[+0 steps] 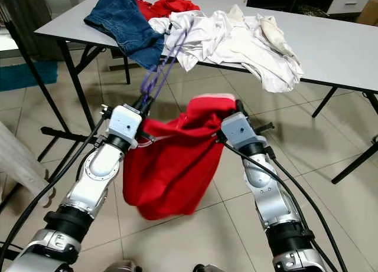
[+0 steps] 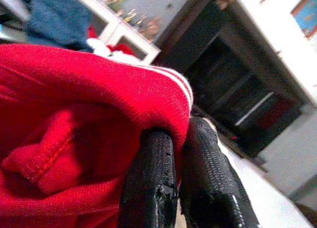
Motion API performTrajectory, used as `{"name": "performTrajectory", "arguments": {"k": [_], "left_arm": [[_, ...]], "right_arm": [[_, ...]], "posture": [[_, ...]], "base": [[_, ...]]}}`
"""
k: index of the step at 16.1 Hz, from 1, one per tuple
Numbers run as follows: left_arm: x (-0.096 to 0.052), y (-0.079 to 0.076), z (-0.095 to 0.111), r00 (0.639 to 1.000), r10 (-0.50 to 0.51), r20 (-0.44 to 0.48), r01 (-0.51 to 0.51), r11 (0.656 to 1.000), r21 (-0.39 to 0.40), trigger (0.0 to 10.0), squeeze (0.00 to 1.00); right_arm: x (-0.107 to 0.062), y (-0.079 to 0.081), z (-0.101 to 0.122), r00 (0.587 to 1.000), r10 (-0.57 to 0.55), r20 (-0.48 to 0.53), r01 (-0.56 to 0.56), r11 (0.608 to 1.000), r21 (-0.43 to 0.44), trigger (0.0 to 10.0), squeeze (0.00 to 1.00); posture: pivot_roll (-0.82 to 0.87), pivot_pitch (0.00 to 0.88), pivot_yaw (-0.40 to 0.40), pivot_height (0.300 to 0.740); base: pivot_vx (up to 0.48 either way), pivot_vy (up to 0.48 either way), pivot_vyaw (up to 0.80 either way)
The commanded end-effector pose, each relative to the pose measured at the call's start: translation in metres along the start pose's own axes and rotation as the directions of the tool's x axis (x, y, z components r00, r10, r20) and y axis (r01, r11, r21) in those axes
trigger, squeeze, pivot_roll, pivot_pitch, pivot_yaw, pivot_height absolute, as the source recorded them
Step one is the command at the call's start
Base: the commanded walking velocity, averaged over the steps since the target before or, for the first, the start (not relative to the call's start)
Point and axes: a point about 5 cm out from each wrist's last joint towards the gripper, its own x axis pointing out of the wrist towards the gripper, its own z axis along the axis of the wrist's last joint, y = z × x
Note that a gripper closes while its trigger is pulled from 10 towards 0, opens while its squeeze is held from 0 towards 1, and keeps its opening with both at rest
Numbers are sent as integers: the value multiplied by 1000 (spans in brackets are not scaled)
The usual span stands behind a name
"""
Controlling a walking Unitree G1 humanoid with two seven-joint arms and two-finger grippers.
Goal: Hang hanger
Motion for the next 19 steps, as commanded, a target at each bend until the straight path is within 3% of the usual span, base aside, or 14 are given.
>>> {"name": "performTrajectory", "arguments": {"k": [1, 4, 6, 8, 11, 13, 15, 17, 18, 19], "left_arm": [[4, 5, 6, 998, 46, 39, -45, 998, -41, 10000, 0], [4, 15, 10, 983, 172, 69, -164, 980, -109, 10000, 0], [5, 31, 13, 941, 332, 58, -304, 910, -282, 10000, 0], [4, 38, 10, 923, 383, 19, -348, 856, -382, 10000, 0], [0, 37, 5, 941, 336, -29, -319, 859, -401, 10000, 0], [-9, 42, 4, 946, 323, -2, -306, 896, -322, 10000, 0], [-13, 52, -1, 936, 349, -35, -342, 886, -312, 10000, 0], [-13, 59, -9, 912, 391, -123, -405, 816, -412, 10000, 0], [-11, 55, -9, 920, 358, -163, -388, 763, -517, 10000, 0], [-10, 54, -9, 921, 352, -168, -386, 757, -527, 10000, 0]], "right_arm": [[8, -17, 10, 993, -109, 56, 109, 994, -6, 0, 0], [13, -30, 16, 975, -203, 85, 206, 978, -18, 0, 0], [11, -19, 23, 981, -126, 148, 119, 991, 53, 0, 0], [9, -16, 23, 983, -140, 115, 116, 974, 197, 0, 0], [7, -11, 23, 986, -136, 92, 98, 938, 333, 0, 0], [4, -8, 26, 988, -96, 125, 49, 939, 340, 0, 0], [3, -7, 28, 986, -81, 146, 27, 940, 340, 0, 0], [4, -7, 31, 985, -80, 156, 22, 939, 343, 0, 0], [5, -7, 33, 983, -79, 164, 17, 937, 348, 0, 0], [5, -7, 34, 983, -79, 165, 17, 937, 349, 0, 0]], "posture": [[236, 9, -33, 740], [235, 6, -34, 740], [236, 3, -38, 740], [237, 3, -39, 740], [236, 3, -39, 740], [237, 5, -37, 740], [239, 4, -35, 740], [239, 4, -35, 740], [242, 6, -35, 740], [242, 6, -35, 740]], "base": [[0, 0, 0], [0, 0, 0], [0, 0, 0], [0, 0, 0], [0, 0, 0], [0, 0, 0], [0, 0, 0], [0, 0, 0], [0, 0, 0], [0, 0, 0]]}}
